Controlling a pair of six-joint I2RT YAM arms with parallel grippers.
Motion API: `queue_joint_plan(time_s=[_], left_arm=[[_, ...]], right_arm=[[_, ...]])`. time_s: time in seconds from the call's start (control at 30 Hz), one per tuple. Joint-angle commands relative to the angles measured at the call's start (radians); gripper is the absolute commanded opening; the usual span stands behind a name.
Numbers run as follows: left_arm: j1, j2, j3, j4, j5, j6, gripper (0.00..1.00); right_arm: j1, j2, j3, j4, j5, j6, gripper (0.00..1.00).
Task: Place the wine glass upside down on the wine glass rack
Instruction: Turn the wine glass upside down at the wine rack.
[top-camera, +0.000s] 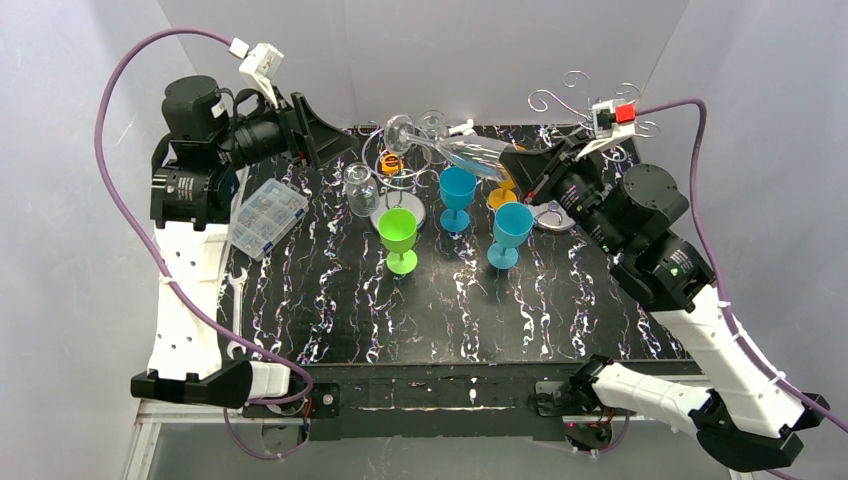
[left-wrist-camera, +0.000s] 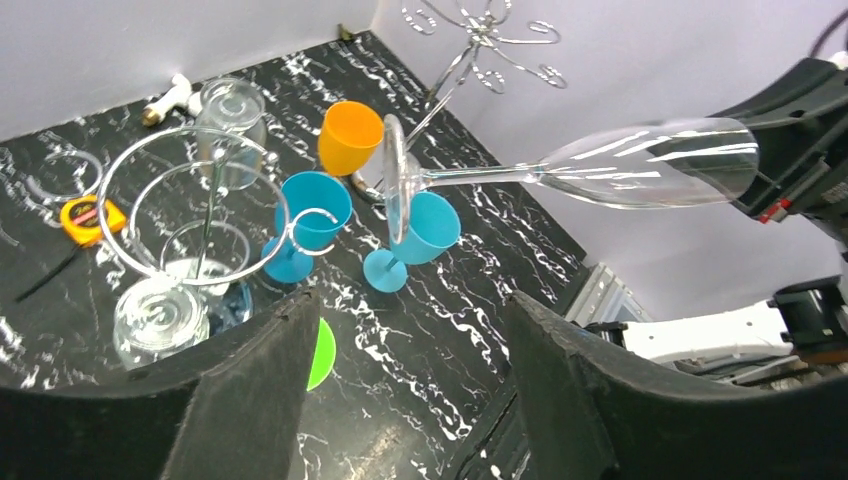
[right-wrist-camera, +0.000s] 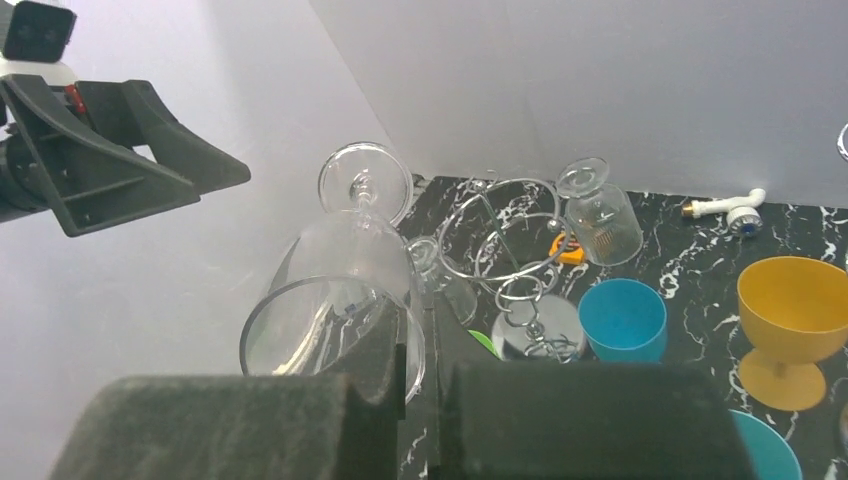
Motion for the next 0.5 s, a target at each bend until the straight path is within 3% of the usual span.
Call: queue_joint_plan(time_s=[0.0,0.13,0.3,0.4,0.47], left_arm=[[-0.001,0.064,0.04,0.116,0.122,-0.155,0.62],[-0.002,0.103,0.048,0.168,0.124,-0.193,0.7],[-0.007,0.115,0.034,0.22,0.14,-0.211,0.9],[-0.018,0.125,0.026,0.277,0.167,-0.251,0.87],[-0.024,0.141,0.044,0.284,0.17,-0.264,0.79]], right_arm=[[0.005,-0.01,-0.005,0.222,0.018,0.051,0.01],[0.005,0.003,-0.014,0.269,0.006,0.078,0.01],[0.004,0.018,-0.032,0.324,-0.009,0.108,0.01],[0.005,0.02,-0.067,0.371,-0.008,0.128,0.01],[0.005,0.021,-0.091,0.405,-0.01,0.143,0.01]])
